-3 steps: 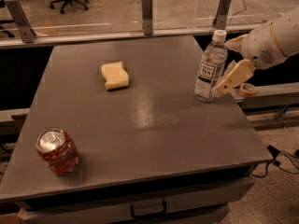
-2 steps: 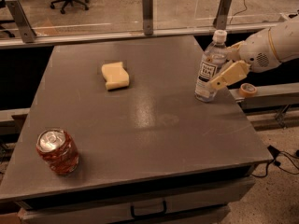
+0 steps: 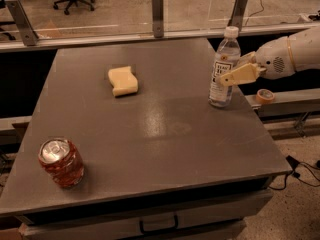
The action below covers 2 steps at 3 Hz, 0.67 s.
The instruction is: Move blue plastic bottle near sponge
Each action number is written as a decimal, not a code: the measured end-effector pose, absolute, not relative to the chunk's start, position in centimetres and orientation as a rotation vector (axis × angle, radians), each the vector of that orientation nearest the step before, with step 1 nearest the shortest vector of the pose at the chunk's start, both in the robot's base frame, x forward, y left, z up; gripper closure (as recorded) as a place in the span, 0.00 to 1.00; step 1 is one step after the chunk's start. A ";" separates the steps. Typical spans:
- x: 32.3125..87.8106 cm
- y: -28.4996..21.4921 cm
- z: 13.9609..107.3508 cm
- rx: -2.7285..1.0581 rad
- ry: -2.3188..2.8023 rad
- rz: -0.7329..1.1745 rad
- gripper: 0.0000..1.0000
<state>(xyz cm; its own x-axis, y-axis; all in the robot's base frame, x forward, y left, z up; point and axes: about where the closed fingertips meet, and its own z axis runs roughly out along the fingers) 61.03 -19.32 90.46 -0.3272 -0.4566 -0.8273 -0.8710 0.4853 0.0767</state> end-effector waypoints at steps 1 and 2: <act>60.7 -19.4 93.2 -1.081 1.889 0.715 0.88; 60.0 -19.9 98.0 -1.153 1.814 0.582 1.00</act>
Offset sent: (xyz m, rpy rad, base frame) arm -0.0249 -0.0204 0.1514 -0.1508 -0.3477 0.0391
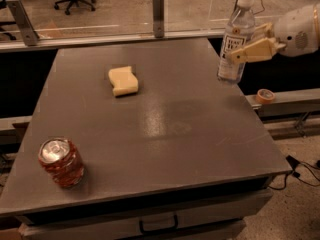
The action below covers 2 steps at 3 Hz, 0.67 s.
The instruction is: Move blue plastic bottle near sponge
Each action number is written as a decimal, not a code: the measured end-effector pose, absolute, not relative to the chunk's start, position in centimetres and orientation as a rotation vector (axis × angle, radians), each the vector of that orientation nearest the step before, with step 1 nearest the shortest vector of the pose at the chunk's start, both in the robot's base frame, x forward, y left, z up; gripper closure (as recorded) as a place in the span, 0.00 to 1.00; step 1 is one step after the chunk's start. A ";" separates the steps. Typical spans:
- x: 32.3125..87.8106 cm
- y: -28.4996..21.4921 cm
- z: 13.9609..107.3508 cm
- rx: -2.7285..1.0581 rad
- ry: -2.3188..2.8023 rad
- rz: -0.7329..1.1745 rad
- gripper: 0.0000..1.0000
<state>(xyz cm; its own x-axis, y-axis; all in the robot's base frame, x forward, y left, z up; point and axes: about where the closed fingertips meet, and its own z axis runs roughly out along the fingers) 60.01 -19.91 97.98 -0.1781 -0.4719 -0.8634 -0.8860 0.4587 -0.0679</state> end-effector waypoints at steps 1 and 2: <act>59.9 -19.9 98.5 -1.159 1.806 0.569 1.00; 59.5 -17.4 97.4 -1.206 1.787 0.626 1.00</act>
Offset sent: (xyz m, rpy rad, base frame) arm -0.0129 0.0547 -0.0188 0.0235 0.0313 0.1366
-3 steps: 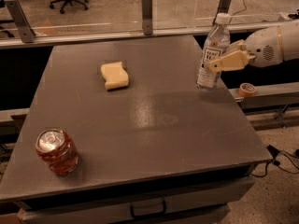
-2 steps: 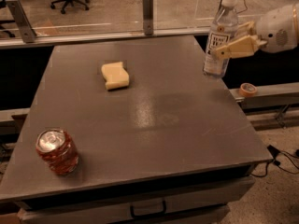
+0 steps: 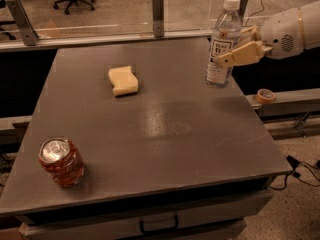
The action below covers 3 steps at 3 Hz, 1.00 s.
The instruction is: Move blue plastic bottle near sponge
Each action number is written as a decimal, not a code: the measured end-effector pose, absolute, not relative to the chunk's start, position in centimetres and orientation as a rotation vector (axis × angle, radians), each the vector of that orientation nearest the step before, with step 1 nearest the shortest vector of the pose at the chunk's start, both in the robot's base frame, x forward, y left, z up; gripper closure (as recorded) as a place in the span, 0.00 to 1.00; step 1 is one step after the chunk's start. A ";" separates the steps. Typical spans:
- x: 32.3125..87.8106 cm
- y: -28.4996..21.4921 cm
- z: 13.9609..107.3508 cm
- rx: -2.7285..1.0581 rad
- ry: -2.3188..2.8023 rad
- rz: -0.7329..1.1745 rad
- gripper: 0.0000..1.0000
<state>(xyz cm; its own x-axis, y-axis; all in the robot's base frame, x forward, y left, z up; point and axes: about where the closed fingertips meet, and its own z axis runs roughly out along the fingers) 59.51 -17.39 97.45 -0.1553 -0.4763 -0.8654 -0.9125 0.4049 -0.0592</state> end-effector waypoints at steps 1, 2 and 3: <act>59.8 -12.7 96.3 -1.279 1.724 0.695 1.00; 61.6 -6.6 95.7 -1.304 1.637 0.724 1.00; 61.6 -6.6 95.7 -1.302 1.637 0.723 1.00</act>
Offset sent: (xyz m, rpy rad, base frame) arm 0.0207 0.1165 -0.0218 0.0644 -0.0425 0.2116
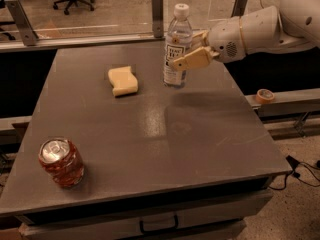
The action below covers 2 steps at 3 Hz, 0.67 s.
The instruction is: Move blue plastic bottle near sponge
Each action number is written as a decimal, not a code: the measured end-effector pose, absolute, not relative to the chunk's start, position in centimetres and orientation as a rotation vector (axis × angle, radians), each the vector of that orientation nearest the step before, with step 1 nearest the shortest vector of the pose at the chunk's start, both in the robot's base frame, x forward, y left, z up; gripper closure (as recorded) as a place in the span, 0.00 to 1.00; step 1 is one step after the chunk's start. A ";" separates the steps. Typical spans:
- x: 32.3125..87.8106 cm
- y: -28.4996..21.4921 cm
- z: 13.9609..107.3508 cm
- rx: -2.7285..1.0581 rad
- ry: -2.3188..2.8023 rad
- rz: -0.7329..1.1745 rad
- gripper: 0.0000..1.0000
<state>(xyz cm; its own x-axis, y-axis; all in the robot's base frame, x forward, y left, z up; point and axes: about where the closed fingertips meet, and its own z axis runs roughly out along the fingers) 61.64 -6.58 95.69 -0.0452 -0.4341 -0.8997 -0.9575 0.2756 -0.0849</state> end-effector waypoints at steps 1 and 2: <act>62.7 -4.9 95.7 -1.272 1.627 0.719 1.00; 64.5 -2.7 94.5 -1.246 1.631 0.716 1.00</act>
Offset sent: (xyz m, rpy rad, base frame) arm 0.0499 0.0574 -0.0263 0.0451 -0.0120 -0.0712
